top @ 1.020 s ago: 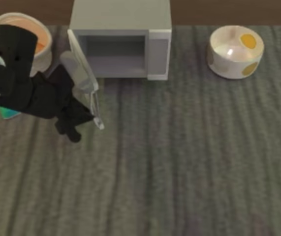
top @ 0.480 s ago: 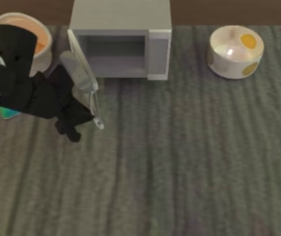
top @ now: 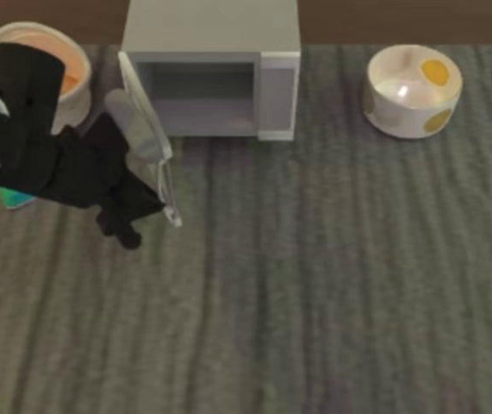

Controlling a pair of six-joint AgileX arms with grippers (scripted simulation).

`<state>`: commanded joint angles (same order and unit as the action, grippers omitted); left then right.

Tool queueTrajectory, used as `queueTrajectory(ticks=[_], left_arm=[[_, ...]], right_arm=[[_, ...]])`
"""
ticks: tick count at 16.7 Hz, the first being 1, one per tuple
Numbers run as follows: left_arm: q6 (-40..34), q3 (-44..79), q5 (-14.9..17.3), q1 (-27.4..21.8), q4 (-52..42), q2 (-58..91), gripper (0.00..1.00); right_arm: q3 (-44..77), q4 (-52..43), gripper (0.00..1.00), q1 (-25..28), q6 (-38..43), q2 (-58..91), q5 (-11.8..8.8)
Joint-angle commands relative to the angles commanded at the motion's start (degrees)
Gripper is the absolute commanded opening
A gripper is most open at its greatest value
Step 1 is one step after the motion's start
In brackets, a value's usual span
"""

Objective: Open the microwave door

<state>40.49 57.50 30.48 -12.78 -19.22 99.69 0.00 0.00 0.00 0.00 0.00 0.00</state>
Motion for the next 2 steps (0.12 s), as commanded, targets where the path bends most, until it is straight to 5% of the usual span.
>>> queueTrajectory(ticks=[2], left_arm=[[0.0, 0.0, 0.0, 0.0, 0.0, 0.0, 0.00]], right_arm=[[0.0, 0.0, 1.00, 0.0, 0.0, 0.0, 0.0]])
